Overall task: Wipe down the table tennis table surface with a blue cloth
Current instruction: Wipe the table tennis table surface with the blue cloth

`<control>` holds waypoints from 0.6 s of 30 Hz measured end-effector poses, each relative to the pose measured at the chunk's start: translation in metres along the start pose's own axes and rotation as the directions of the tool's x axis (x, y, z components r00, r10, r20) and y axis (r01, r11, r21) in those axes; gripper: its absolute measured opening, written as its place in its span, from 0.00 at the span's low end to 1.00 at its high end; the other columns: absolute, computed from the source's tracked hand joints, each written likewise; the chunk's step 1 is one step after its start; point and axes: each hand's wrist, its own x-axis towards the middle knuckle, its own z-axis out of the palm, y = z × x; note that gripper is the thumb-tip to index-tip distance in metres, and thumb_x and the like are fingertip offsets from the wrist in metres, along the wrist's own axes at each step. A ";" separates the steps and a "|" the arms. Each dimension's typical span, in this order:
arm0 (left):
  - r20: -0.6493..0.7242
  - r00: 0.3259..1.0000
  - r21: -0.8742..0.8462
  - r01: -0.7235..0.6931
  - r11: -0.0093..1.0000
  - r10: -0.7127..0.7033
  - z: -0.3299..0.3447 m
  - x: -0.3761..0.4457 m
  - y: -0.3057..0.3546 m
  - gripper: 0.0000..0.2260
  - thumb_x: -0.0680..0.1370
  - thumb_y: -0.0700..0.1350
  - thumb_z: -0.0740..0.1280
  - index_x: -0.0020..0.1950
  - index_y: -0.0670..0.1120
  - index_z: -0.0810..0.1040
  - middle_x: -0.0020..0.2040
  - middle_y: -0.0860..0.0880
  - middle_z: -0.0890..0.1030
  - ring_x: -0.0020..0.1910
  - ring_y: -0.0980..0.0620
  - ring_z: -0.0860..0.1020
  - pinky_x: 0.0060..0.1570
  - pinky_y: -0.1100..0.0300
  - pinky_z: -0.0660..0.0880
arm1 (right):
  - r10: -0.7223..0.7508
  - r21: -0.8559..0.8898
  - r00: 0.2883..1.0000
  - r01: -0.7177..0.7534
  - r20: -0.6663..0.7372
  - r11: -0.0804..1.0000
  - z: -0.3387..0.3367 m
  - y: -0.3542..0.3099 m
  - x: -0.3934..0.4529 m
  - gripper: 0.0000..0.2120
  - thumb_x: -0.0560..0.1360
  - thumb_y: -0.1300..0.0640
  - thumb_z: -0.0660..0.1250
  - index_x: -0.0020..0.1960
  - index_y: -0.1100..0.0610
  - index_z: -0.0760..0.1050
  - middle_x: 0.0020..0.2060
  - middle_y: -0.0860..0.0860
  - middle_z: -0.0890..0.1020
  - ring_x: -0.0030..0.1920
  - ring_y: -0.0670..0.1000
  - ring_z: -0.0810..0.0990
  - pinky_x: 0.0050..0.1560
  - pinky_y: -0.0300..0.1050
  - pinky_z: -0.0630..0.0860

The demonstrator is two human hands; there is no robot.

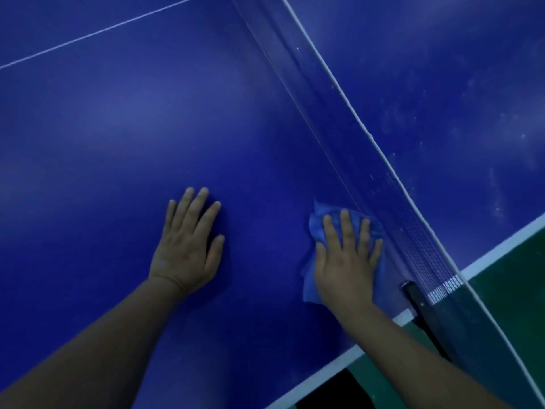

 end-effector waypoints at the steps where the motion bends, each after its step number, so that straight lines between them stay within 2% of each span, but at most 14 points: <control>1: 0.000 1.000 -0.013 -0.012 1.000 0.012 0.001 0.000 0.000 0.27 0.80 0.53 0.56 0.76 0.41 0.67 0.80 0.41 0.60 0.81 0.42 0.53 0.79 0.42 0.46 | 0.045 0.023 0.999 -0.045 0.004 0.999 -0.003 -0.019 0.012 0.27 0.83 0.44 0.49 0.81 0.49 0.56 0.81 0.52 0.53 0.80 0.64 0.49 0.74 0.73 0.48; 3: -0.007 1.000 -0.029 -0.017 0.999 0.017 0.002 0.000 -0.003 0.27 0.80 0.53 0.56 0.76 0.40 0.67 0.80 0.41 0.59 0.81 0.41 0.52 0.78 0.39 0.46 | 0.093 0.090 0.995 -0.091 -0.022 0.992 -0.008 -0.061 0.045 0.27 0.84 0.45 0.49 0.82 0.47 0.51 0.82 0.52 0.50 0.80 0.64 0.44 0.75 0.72 0.43; 6: 0.028 0.999 -0.019 -0.041 0.999 0.041 0.003 0.001 -0.004 0.27 0.80 0.53 0.54 0.76 0.41 0.67 0.80 0.41 0.59 0.81 0.41 0.52 0.77 0.37 0.47 | 0.044 0.127 0.997 -0.036 -0.059 0.991 -0.013 -0.102 0.088 0.27 0.84 0.44 0.48 0.81 0.46 0.51 0.82 0.50 0.50 0.80 0.61 0.43 0.75 0.71 0.42; 8: 0.050 0.998 -0.007 -0.046 0.999 0.046 0.004 0.001 -0.002 0.27 0.80 0.54 0.54 0.76 0.42 0.67 0.81 0.41 0.58 0.81 0.42 0.50 0.78 0.38 0.46 | 0.072 0.119 0.994 -0.063 -0.077 0.991 -0.011 -0.088 0.087 0.26 0.84 0.43 0.47 0.81 0.46 0.52 0.82 0.49 0.52 0.81 0.59 0.45 0.76 0.68 0.43; 11: 0.053 0.998 -0.031 -0.042 0.999 0.043 0.001 -0.001 -0.001 0.28 0.81 0.55 0.52 0.77 0.42 0.67 0.81 0.43 0.58 0.81 0.44 0.48 0.78 0.41 0.42 | 0.277 0.122 0.951 -0.262 -0.140 0.957 0.007 -0.029 0.011 0.26 0.84 0.42 0.47 0.81 0.46 0.55 0.81 0.47 0.54 0.81 0.57 0.50 0.78 0.65 0.46; 14: 0.055 0.995 -0.064 -0.074 0.995 0.077 0.001 -0.002 -0.003 0.28 0.81 0.55 0.52 0.77 0.43 0.66 0.81 0.44 0.57 0.82 0.45 0.47 0.79 0.43 0.40 | 0.450 0.174 0.886 -0.429 -0.112 0.886 0.021 -0.005 -0.070 0.27 0.83 0.42 0.47 0.80 0.47 0.59 0.80 0.48 0.57 0.80 0.56 0.52 0.78 0.65 0.49; 16: 0.053 0.993 -0.098 -0.104 0.990 0.109 0.001 -0.004 -0.005 0.28 0.81 0.55 0.52 0.76 0.42 0.67 0.81 0.44 0.57 0.82 0.45 0.47 0.79 0.44 0.40 | 0.507 0.173 0.858 -0.488 -0.087 0.856 0.024 -0.018 -0.069 0.27 0.82 0.43 0.47 0.80 0.47 0.58 0.81 0.48 0.56 0.81 0.57 0.51 0.77 0.66 0.48; 18: 0.054 0.989 -0.112 -0.132 0.985 0.138 0.001 -0.005 -0.006 0.27 0.81 0.55 0.53 0.76 0.42 0.68 0.81 0.43 0.58 0.81 0.44 0.48 0.79 0.44 0.40 | 0.473 0.198 0.876 -0.450 -0.095 0.871 0.017 -0.036 -0.035 0.26 0.83 0.44 0.48 0.81 0.47 0.55 0.81 0.48 0.54 0.81 0.57 0.48 0.78 0.65 0.45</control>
